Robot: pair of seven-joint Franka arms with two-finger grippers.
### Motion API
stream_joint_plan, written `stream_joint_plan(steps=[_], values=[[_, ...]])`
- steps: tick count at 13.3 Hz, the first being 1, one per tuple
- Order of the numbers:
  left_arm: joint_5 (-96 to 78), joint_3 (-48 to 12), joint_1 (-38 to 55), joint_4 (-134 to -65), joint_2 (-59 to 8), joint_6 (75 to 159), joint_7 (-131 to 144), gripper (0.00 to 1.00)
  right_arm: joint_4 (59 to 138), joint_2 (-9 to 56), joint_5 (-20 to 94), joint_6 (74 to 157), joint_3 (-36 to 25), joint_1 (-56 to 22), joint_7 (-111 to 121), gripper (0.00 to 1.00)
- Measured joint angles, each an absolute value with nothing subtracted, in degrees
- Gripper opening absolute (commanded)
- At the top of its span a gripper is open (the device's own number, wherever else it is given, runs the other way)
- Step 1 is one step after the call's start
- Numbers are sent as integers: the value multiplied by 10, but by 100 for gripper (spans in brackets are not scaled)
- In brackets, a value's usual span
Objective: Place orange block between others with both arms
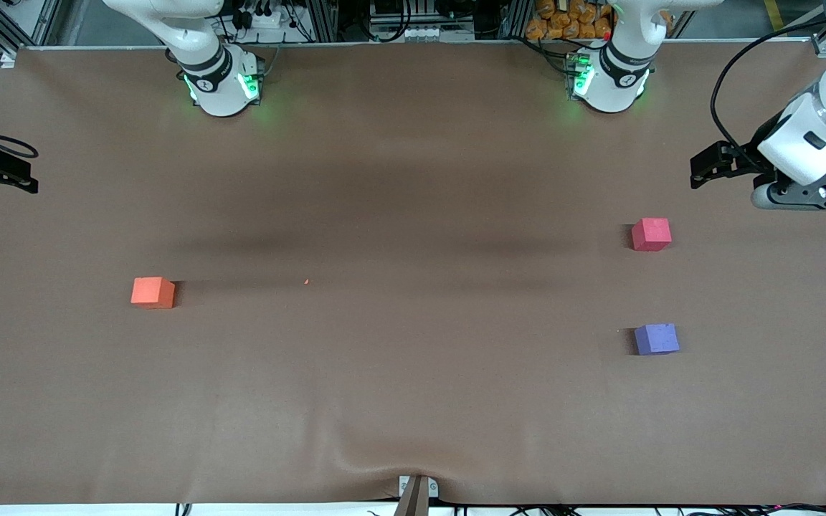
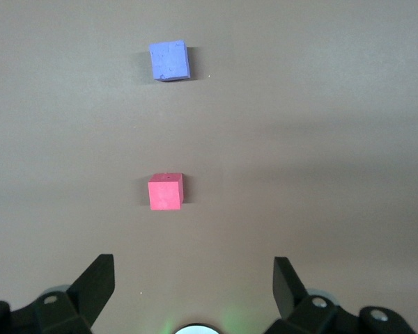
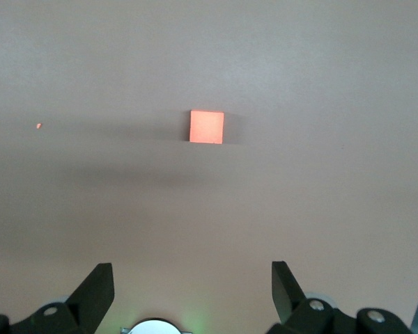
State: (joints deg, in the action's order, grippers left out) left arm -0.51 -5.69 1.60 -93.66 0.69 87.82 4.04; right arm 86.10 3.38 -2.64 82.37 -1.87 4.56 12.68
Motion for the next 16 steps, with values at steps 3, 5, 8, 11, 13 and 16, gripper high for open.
stream_joint_plan(steps=[3,5,8,11,13,16], values=[[-5,-57,16,-937,7,878,38,100,861,34,-22,822,-19,46,127,100],[-5,-57,17,-935,7,878,38,100,861,34,-21,821,-19,46,127,100],[-5,-59,19,-930,2,878,38,100,862,34,-20,819,-19,46,128,100],[-5,-60,18,-930,-1,877,38,100,875,41,-20,845,-19,47,129,100],[-5,-59,16,-929,-1,877,38,100,904,54,-20,890,-21,50,130,100],[-5,-58,14,-929,-2,878,38,100,935,99,-20,939,-21,51,130,100]])
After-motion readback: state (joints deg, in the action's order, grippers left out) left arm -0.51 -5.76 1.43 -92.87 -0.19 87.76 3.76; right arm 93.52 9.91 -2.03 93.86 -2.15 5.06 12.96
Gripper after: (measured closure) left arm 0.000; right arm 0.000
